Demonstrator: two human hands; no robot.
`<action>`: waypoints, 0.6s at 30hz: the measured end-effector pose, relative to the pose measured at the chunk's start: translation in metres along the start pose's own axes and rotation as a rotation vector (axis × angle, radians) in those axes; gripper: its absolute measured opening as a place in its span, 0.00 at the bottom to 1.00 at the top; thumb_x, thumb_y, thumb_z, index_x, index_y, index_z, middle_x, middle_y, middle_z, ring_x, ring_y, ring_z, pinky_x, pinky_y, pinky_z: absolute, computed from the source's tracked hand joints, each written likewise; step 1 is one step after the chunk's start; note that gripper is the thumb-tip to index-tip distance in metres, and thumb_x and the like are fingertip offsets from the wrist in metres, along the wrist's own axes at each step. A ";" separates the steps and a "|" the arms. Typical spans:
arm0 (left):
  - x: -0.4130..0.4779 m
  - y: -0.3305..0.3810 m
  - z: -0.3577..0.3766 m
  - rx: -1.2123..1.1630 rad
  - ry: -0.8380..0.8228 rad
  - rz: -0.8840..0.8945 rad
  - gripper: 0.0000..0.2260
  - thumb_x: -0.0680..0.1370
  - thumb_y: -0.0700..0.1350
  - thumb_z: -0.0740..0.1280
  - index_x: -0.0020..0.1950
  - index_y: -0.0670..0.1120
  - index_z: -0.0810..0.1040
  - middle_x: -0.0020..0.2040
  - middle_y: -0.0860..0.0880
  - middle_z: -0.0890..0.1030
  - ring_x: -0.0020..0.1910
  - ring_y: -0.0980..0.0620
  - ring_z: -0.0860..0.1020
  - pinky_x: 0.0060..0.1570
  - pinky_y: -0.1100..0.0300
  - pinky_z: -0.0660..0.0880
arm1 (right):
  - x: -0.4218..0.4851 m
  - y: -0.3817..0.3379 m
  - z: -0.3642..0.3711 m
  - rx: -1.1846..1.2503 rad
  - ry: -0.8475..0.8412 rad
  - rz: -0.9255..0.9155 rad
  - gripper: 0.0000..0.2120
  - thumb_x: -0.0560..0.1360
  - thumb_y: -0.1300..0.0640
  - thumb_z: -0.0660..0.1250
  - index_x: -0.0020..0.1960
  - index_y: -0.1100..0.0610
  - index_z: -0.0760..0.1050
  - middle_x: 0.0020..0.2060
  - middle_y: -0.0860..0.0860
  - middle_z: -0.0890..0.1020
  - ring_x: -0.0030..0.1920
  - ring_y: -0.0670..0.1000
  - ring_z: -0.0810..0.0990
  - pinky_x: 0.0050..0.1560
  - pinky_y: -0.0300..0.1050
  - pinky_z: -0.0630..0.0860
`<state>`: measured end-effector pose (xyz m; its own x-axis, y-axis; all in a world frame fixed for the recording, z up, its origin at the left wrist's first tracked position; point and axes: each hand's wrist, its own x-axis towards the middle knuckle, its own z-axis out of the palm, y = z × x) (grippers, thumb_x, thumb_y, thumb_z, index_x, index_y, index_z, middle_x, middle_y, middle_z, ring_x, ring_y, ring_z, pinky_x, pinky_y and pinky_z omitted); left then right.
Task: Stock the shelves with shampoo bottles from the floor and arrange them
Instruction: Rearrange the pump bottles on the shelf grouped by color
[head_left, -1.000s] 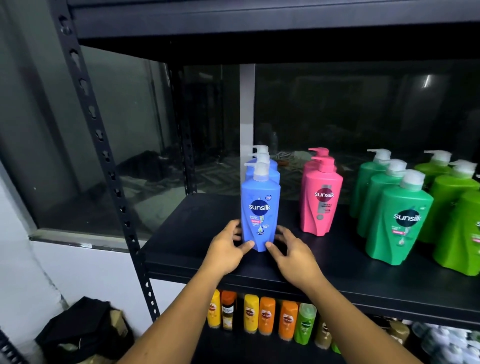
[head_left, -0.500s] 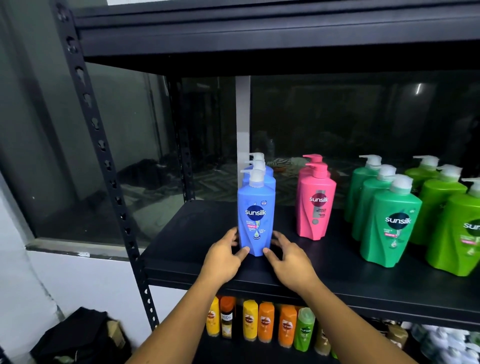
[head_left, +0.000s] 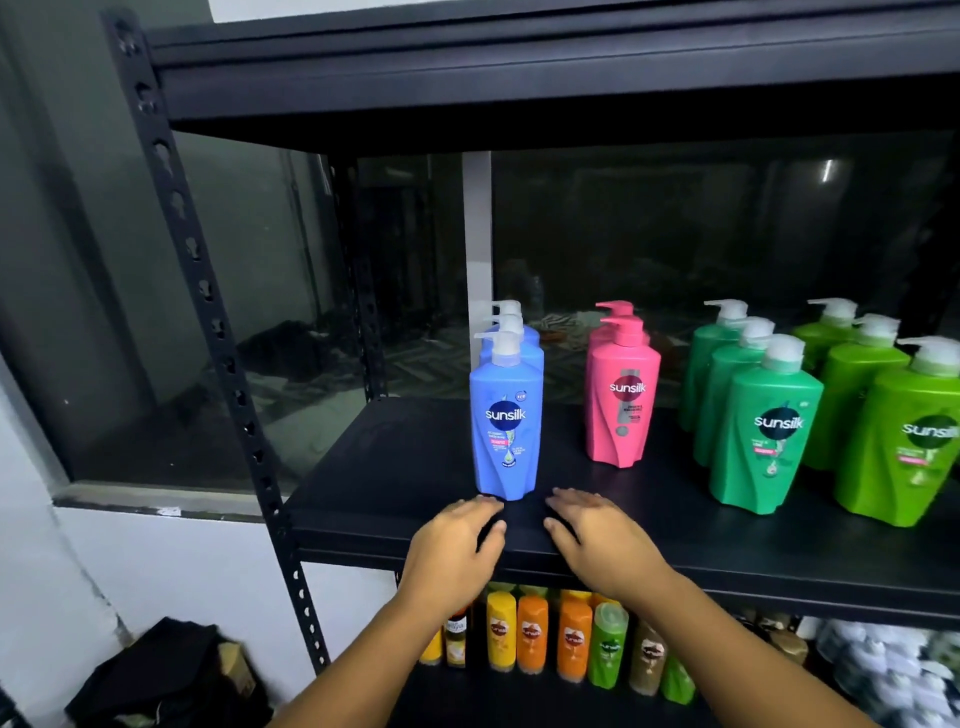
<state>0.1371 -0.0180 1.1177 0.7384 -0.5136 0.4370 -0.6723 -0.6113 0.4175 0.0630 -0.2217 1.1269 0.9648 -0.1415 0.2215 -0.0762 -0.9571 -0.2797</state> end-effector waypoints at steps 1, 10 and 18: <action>-0.001 0.004 0.001 -0.010 -0.011 0.018 0.17 0.83 0.54 0.62 0.71 0.54 0.77 0.67 0.57 0.79 0.66 0.59 0.76 0.63 0.62 0.74 | -0.005 0.005 -0.002 -0.012 -0.008 -0.004 0.24 0.84 0.45 0.53 0.77 0.51 0.65 0.77 0.48 0.65 0.78 0.47 0.60 0.78 0.45 0.54; 0.018 0.072 0.043 -0.113 -0.168 0.184 0.19 0.83 0.54 0.62 0.73 0.53 0.74 0.71 0.56 0.76 0.70 0.56 0.73 0.68 0.59 0.71 | -0.060 0.050 -0.031 -0.116 0.025 0.112 0.24 0.83 0.43 0.53 0.77 0.49 0.65 0.77 0.47 0.65 0.78 0.48 0.60 0.78 0.50 0.55; 0.040 0.135 0.075 -0.196 -0.258 0.232 0.19 0.82 0.51 0.64 0.74 0.51 0.75 0.72 0.54 0.76 0.71 0.55 0.72 0.71 0.60 0.68 | -0.098 0.100 -0.061 -0.193 0.116 0.282 0.22 0.81 0.40 0.57 0.70 0.47 0.73 0.70 0.45 0.75 0.70 0.50 0.71 0.69 0.49 0.68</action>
<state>0.0804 -0.1666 1.1315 0.5381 -0.7742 0.3332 -0.8016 -0.3479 0.4863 -0.0548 -0.3190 1.1336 0.8652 -0.4236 0.2685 -0.3919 -0.9051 -0.1653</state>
